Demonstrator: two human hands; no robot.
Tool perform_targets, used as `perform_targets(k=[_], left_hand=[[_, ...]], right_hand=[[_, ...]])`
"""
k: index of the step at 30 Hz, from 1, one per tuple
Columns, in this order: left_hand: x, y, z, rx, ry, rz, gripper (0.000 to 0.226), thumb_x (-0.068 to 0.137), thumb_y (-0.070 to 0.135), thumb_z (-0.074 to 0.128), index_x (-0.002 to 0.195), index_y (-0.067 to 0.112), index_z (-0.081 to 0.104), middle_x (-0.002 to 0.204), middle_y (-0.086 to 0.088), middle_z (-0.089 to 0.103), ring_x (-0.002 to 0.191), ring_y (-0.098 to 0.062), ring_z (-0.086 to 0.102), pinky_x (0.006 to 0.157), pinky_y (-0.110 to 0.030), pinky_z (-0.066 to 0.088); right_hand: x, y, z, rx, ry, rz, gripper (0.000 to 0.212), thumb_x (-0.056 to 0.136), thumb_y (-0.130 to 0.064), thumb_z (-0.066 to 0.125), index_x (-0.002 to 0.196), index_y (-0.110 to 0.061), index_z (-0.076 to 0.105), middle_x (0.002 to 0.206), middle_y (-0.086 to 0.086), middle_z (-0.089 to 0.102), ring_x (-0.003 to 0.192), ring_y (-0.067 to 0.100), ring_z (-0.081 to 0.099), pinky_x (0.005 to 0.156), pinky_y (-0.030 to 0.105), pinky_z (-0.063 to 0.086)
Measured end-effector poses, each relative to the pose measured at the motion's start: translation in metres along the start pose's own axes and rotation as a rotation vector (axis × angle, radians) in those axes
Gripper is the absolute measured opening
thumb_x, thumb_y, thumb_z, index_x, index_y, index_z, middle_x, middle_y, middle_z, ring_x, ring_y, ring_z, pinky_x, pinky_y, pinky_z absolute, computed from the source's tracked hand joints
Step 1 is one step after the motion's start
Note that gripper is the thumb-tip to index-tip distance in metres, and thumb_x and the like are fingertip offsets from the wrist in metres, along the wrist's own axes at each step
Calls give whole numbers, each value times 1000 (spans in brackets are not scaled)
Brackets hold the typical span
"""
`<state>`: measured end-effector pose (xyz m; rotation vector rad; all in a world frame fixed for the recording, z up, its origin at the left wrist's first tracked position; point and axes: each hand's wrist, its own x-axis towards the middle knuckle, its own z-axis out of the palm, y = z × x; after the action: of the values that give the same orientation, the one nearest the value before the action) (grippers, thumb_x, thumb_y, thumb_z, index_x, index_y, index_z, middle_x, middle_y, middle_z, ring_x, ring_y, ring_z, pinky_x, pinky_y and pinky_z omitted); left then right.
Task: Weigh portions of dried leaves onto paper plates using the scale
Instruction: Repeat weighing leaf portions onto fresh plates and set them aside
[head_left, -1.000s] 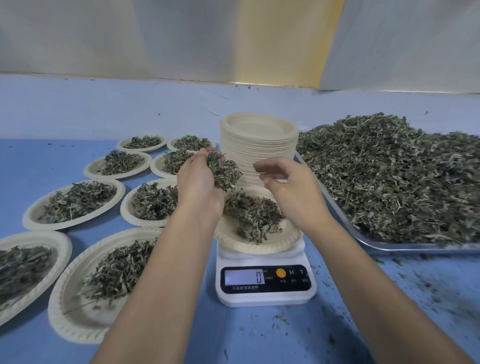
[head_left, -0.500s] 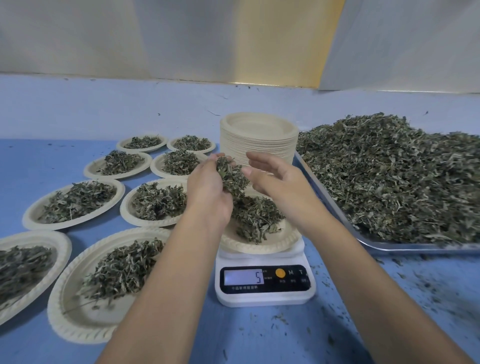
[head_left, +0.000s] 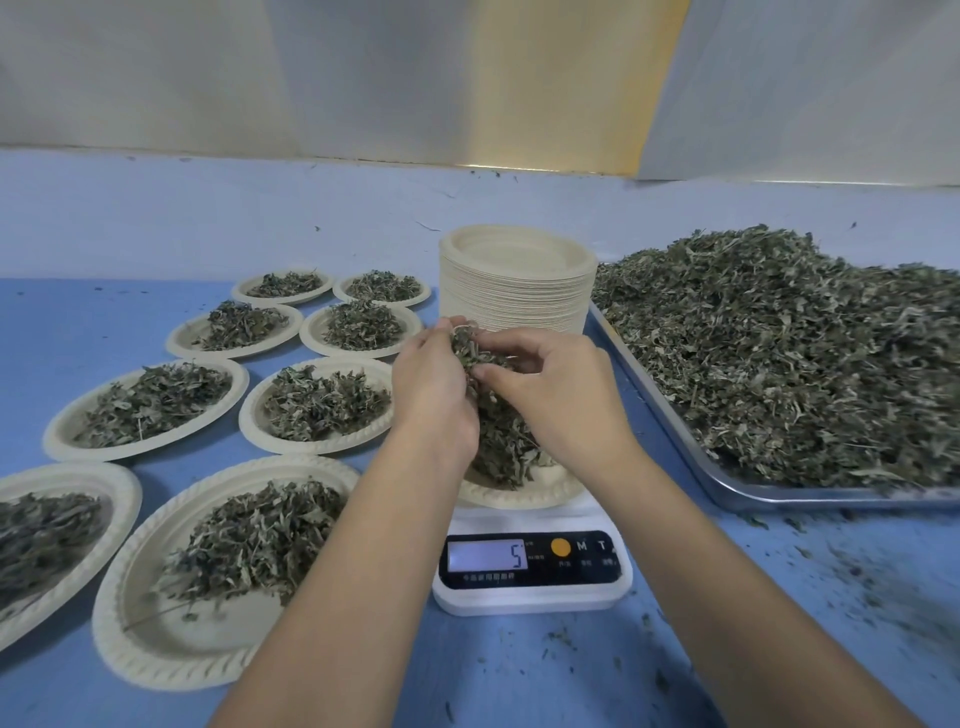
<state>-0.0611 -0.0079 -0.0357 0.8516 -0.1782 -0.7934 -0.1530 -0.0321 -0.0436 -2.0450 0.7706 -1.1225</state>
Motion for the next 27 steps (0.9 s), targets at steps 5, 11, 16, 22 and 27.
perform_targets(k=[5, 11, 16, 22, 27], left_hand=[[2, 5, -5, -43, 20, -23, 20, 101, 8, 39, 89, 6, 55, 69, -5, 57, 56, -12, 55, 54, -23, 50], [8, 17, -11, -84, 60, -22, 23, 101, 8, 40, 84, 7, 56, 67, -3, 57, 61, -12, 56, 66, -22, 54], [7, 19, -12, -81, 69, -18, 23, 99, 7, 41, 82, 7, 57, 66, -3, 58, 60, -12, 57, 66, -22, 55], [6, 17, -11, -69, 51, -44, 19, 99, 7, 41, 91, 7, 57, 68, -2, 58, 58, -10, 56, 68, -22, 55], [3, 17, -10, -54, 45, -48, 18, 100, 8, 41, 92, 7, 58, 70, -3, 59, 60, -11, 57, 72, -24, 55]], right_hand=[[7, 4, -8, 118, 16, 63, 19, 78, -14, 76, 81, -32, 73, 71, -14, 71, 71, -1, 66, 73, 20, 53], [13, 12, -21, 124, -9, 141, 13, 78, -15, 76, 87, -25, 75, 81, -2, 74, 78, 11, 70, 83, 36, 57], [9, 14, -24, -51, -178, 136, 4, 76, -31, 78, 76, -33, 74, 74, -17, 72, 77, -6, 65, 75, 15, 53], [12, 20, -21, -103, -88, 86, 6, 82, -33, 73, 86, -29, 74, 72, -30, 61, 76, -16, 57, 72, 5, 43], [10, 21, -17, -100, 14, 65, 20, 86, -33, 69, 103, -24, 75, 87, -26, 66, 88, -8, 60, 88, 20, 49]])
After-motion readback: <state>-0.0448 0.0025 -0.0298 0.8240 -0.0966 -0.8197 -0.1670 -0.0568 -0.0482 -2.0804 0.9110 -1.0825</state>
